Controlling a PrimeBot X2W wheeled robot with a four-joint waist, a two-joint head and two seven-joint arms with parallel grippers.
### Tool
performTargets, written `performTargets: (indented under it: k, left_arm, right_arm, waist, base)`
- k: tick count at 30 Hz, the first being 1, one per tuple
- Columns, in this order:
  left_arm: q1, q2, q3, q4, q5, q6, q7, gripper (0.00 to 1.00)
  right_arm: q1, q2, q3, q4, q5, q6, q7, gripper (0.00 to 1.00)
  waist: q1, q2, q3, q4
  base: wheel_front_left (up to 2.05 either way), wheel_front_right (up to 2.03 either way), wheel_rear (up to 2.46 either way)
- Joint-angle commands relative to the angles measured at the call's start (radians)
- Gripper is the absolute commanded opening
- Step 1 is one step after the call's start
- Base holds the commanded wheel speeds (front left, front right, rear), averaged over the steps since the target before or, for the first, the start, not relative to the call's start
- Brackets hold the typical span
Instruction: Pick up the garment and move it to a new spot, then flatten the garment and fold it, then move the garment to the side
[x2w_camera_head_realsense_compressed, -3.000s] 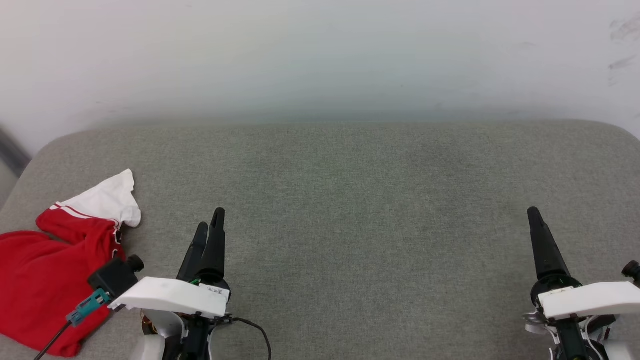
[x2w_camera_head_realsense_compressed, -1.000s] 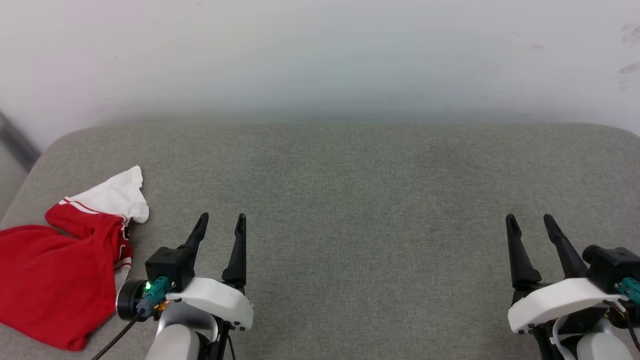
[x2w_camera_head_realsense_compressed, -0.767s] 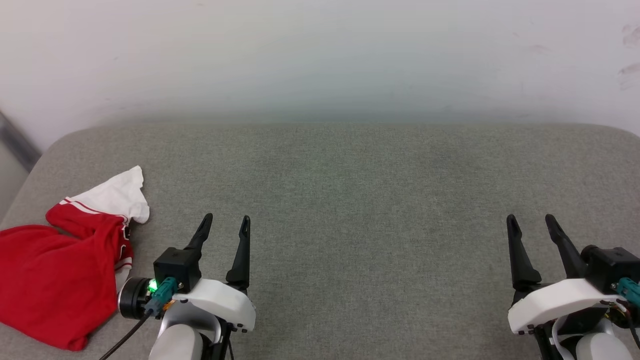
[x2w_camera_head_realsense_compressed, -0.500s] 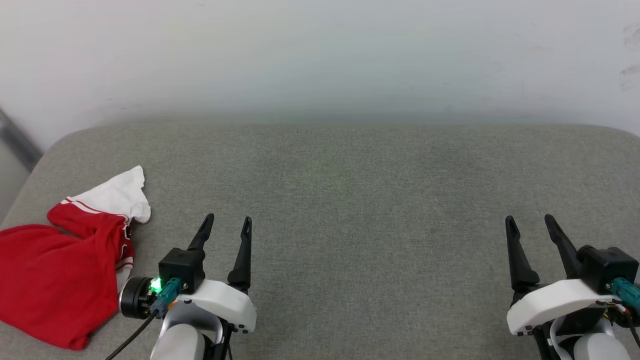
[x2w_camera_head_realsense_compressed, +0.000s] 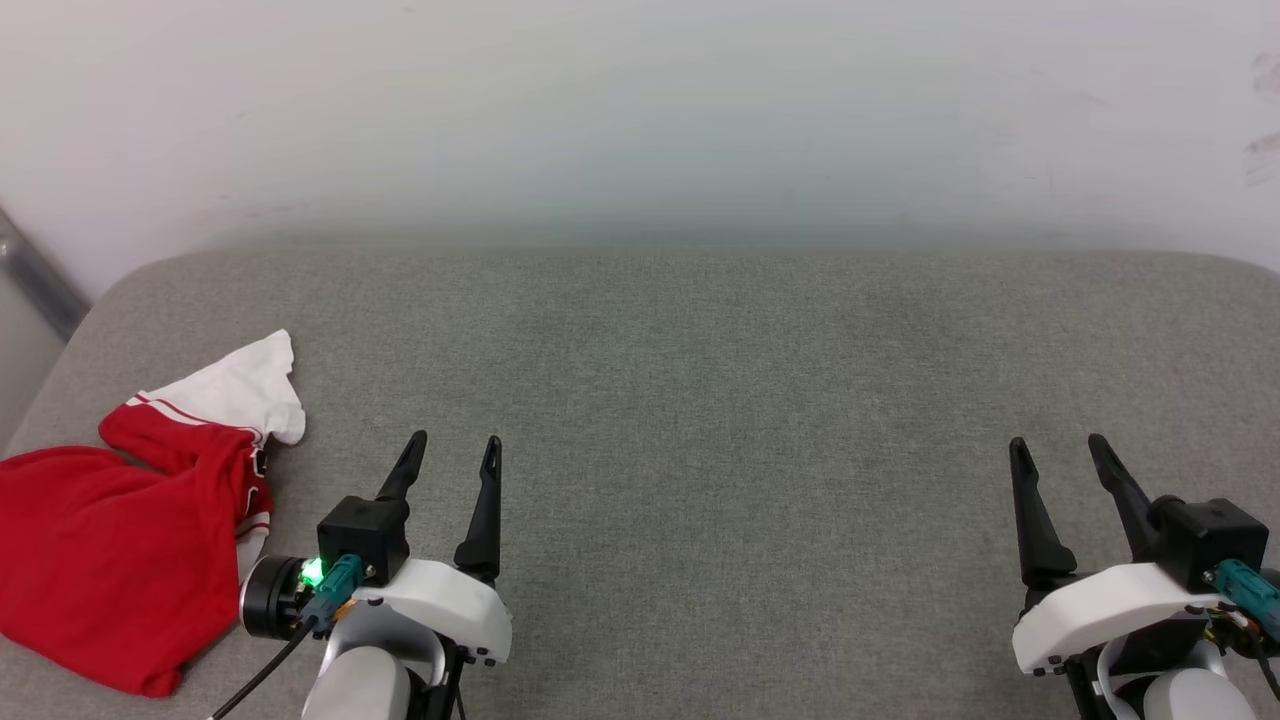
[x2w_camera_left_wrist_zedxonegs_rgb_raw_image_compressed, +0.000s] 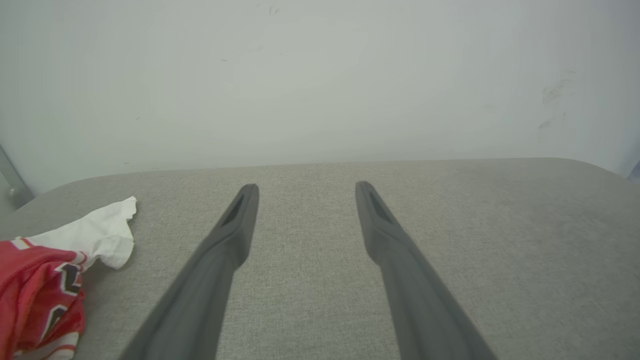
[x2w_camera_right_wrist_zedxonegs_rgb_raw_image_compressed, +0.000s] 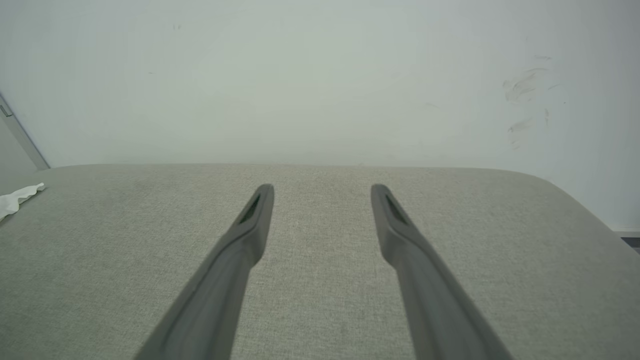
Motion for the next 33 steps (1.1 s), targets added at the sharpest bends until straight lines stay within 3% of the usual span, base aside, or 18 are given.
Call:
performTargets:
  k: [1, 17, 33]
  left_arm:
    - [-0.01, -0.001, 0.001, 0.002, -0.001, -0.002, -0.005, 1.0]
    - [-0.019, -0.004, 0.025, 0.017, -0.017, 0.002, -0.004, 1.0]
    - [-0.006, -0.005, 0.1, -0.004, -0.036, 0.002, -0.004, 1.0]
  right_arm:
    - [-0.011, 0.004, -0.002, 0.002, 0.008, 0.0, -0.007, 1.0]
    - [-0.015, 0.001, 0.014, 0.005, 0.008, 0.0, -0.013, 1.0]
    - [-0.027, -0.006, 0.087, -0.032, 0.041, 0.0, -0.02, 1.0]
  waist:
    - [0.0, -0.0001, 0.0, 0.0]
    - [0.0, -0.0001, -0.003, 0.042]
    - [0.0, -0.0001, 0.009, 0.243]
  base:
    - [0.0, 0.0, 0.0]
    - [0.0, 0.0, 0.0]
    - [0.0, 0.0, 0.0]
